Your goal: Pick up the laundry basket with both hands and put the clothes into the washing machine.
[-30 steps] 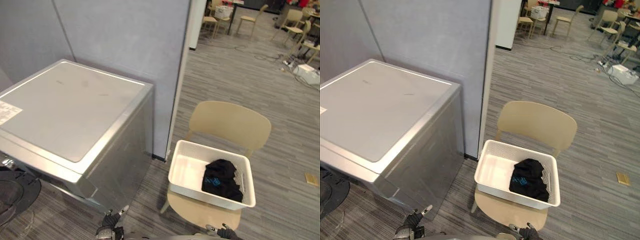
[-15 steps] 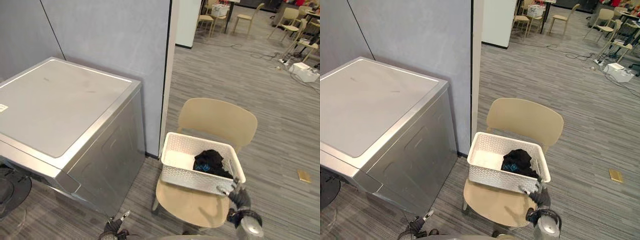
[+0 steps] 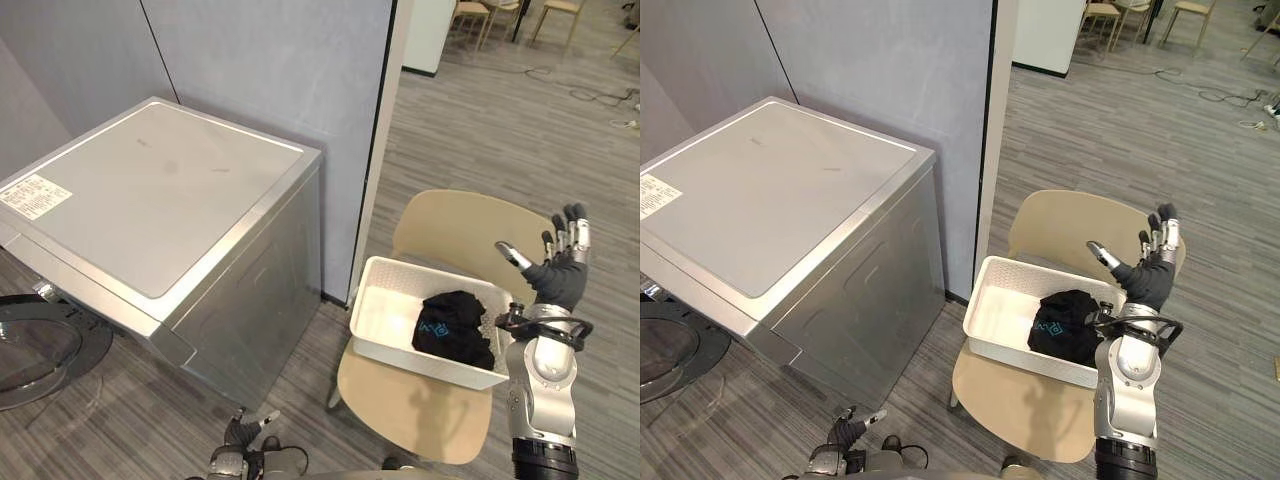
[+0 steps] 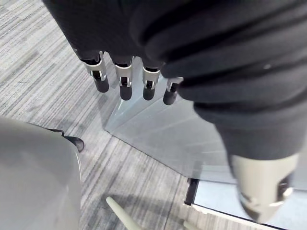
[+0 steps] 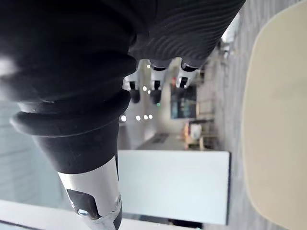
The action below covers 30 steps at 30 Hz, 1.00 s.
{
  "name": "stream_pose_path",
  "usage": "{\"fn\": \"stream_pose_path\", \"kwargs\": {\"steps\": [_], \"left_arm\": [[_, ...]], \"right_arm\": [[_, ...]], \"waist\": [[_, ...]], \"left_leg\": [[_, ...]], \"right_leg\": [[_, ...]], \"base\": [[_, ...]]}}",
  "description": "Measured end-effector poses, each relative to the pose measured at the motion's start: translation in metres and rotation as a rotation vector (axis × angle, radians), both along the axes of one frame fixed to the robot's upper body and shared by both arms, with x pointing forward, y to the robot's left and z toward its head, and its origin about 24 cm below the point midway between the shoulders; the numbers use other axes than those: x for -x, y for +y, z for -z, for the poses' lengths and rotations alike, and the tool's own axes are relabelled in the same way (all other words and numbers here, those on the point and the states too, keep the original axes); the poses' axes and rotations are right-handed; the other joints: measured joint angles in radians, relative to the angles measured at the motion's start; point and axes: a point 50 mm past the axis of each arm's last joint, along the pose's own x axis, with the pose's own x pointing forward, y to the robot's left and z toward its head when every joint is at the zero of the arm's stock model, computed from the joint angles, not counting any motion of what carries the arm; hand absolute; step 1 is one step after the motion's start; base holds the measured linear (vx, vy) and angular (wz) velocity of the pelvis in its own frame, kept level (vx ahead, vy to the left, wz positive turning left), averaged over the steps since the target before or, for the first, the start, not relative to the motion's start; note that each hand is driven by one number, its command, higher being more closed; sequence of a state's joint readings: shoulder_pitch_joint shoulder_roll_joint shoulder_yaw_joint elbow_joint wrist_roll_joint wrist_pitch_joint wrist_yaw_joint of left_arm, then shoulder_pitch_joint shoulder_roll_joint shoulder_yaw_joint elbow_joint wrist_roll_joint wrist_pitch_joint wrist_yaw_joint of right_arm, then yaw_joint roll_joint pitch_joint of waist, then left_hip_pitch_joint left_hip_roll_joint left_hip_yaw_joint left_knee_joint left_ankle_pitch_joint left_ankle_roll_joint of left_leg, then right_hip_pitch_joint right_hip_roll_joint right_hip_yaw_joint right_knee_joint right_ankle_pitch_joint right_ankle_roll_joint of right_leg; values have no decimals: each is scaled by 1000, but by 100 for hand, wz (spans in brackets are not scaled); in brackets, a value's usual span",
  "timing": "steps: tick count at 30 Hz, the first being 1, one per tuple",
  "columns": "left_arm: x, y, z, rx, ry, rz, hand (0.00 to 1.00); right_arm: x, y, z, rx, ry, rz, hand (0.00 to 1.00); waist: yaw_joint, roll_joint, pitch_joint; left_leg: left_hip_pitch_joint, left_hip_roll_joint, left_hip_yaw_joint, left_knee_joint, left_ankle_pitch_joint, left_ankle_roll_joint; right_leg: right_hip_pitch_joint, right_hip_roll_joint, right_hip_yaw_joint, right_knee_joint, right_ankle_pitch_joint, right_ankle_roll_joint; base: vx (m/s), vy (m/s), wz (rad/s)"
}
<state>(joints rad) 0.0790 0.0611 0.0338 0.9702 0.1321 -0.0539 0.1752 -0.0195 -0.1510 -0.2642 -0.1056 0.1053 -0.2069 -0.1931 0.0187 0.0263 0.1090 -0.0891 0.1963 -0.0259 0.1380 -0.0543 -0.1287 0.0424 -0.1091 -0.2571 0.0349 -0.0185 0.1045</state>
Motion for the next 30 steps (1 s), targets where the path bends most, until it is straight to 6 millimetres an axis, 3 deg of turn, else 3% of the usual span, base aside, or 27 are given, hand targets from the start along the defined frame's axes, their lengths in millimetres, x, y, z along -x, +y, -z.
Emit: {"fn": "stream_pose_path", "kwargs": {"steps": [1, 4, 7, 10, 12, 17, 30], "left_arm": [[0, 0, 0, 0, 0, 1, 0], [-9, -1, -4, -5, -33, 16, 0], [-42, -5, -16, -6, -127, 56, 0], [-66, -11, -27, 4, -197, 73, 0], [-77, -12, -32, 13, -229, 63, 0], [-89, -12, -40, 2, -278, 37, 0], [-108, -28, -50, 33, -326, 50, 0]], "right_arm": [[-2, 1, 1, 17, 16, -14, 0], [-34, 4, -6, 146, 72, -109, 0], [-87, 10, -44, 264, 58, -174, 0], [-108, 9, -63, 321, 80, -179, 0], [-114, 7, -68, 342, 95, -173, 0], [-130, 2, -63, 357, 196, -138, 0], [-136, -15, -36, 330, 376, -57, 0]], "waist": [[-1, 3, 3], [-2, 19, 60], [2, 33, 188], [9, 43, 269], [25, 43, 295], [27, 41, 325], [28, 35, 340]], "left_leg": [[-1, -3, 4, -1, 1, 1], [-19, -9, 37, 13, 0, 2], [-121, -5, 60, 77, -2, 5], [-181, -5, 55, 124, -6, 11], [-215, -5, 54, 141, -6, 12], [-286, -10, 40, 166, -7, 13], [-340, -23, 34, 159, 13, 19]], "right_leg": [[-3, -4, 3, -1, 3, 2], [-54, -17, 43, 28, 10, 7], [-205, -24, 94, 131, 10, 7], [-266, -28, 97, 179, 9, 7], [-301, -31, 99, 200, 9, 7], [-367, -39, 91, 233, 9, 7], [-425, -62, 68, 262, 8, 7]], "base": [[40, 49, -17], [-20, 49, -40], [-155, 37, -43], [-144, 14, -4], [-154, 13, 0], [-75, 16, 5], [4, 6, 4]]}}
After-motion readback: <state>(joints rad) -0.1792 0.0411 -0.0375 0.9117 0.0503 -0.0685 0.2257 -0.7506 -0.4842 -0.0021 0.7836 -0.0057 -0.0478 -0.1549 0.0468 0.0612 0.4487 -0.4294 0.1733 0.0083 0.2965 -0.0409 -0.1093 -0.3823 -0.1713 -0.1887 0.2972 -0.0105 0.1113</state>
